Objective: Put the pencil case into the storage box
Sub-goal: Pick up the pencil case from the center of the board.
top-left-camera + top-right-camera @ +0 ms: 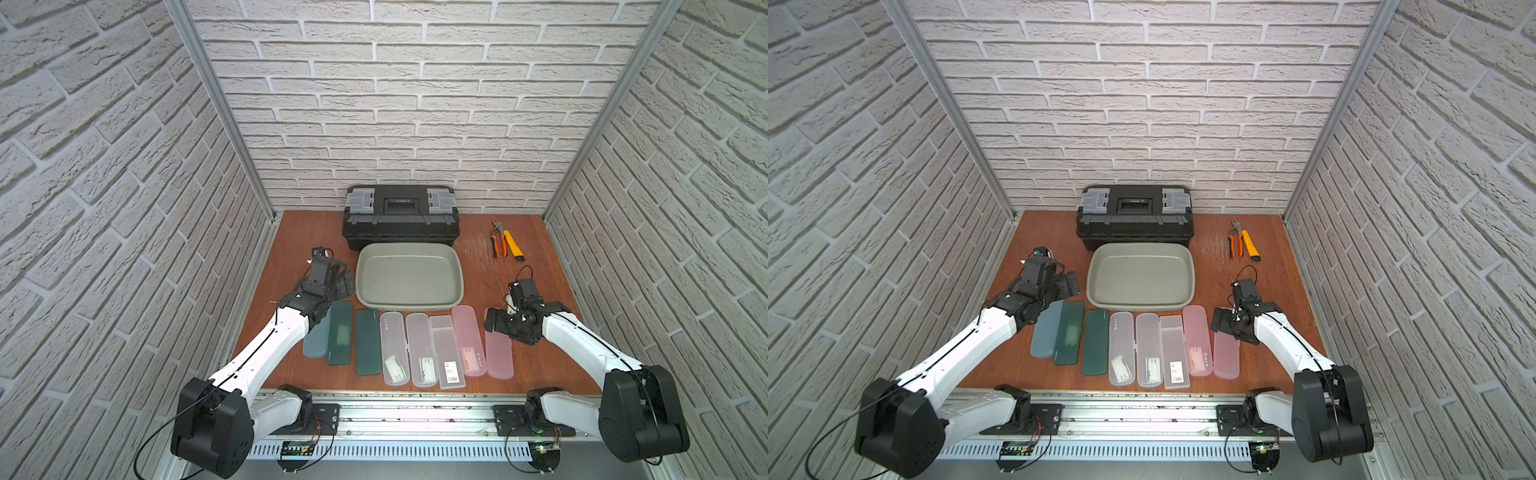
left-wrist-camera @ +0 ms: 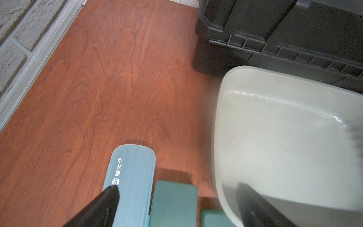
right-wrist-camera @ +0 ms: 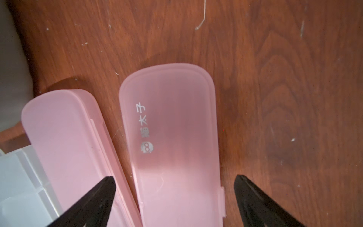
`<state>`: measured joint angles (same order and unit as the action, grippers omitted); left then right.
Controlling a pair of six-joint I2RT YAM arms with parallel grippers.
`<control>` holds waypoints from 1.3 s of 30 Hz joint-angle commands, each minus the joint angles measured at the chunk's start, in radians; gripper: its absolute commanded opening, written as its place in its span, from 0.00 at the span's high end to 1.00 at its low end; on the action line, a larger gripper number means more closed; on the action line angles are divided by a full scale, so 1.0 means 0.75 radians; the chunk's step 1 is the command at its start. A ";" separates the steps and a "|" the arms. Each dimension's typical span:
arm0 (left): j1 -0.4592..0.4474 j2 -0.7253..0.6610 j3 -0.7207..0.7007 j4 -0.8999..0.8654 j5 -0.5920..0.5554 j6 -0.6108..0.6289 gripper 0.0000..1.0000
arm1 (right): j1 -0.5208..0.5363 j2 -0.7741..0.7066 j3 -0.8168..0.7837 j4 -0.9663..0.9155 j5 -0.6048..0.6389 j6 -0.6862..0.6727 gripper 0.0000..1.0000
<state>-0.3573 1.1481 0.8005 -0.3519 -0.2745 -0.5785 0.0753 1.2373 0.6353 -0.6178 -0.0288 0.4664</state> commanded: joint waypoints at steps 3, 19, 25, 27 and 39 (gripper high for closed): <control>-0.022 -0.047 0.008 -0.001 -0.040 -0.010 0.02 | 0.046 0.048 0.008 0.016 0.039 0.022 0.01; -0.104 -0.058 0.047 -0.022 -0.041 -0.006 0.02 | 0.082 0.233 0.102 0.018 0.107 0.012 0.18; -0.116 -0.074 0.099 -0.037 -0.040 -0.017 0.01 | 0.082 0.181 0.120 0.006 0.159 -0.008 0.26; -0.116 -0.073 0.087 0.046 0.042 -0.016 0.02 | 0.082 0.136 0.134 -0.010 0.177 -0.016 0.29; -0.117 0.182 0.552 0.002 0.453 0.291 0.01 | 0.079 0.001 0.463 -0.192 0.213 -0.109 0.35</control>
<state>-0.4400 1.2572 1.1454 -0.3725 -0.0494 -0.4625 0.1303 1.2526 0.9035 -0.7238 0.1314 0.4141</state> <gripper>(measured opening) 0.985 0.801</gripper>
